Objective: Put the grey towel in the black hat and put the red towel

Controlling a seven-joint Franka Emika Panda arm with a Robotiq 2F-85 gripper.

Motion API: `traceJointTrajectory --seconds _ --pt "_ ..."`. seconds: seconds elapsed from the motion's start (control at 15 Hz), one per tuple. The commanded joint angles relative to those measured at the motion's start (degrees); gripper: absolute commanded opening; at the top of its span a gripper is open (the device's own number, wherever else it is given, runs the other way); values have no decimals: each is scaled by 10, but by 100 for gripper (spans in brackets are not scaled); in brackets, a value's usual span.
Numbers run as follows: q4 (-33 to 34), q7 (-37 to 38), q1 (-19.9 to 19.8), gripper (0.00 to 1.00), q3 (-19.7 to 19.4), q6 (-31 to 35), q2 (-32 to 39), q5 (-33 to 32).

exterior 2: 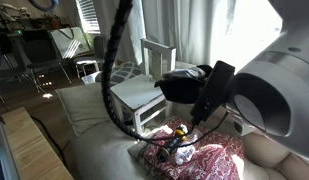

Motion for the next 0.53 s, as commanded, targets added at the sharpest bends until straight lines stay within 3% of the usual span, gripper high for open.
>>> traceJointTrajectory --seconds 0.0,0.47 --pt "93 51 -18 1 28 -12 80 6" --pt "211 92 -14 1 50 55 182 8"
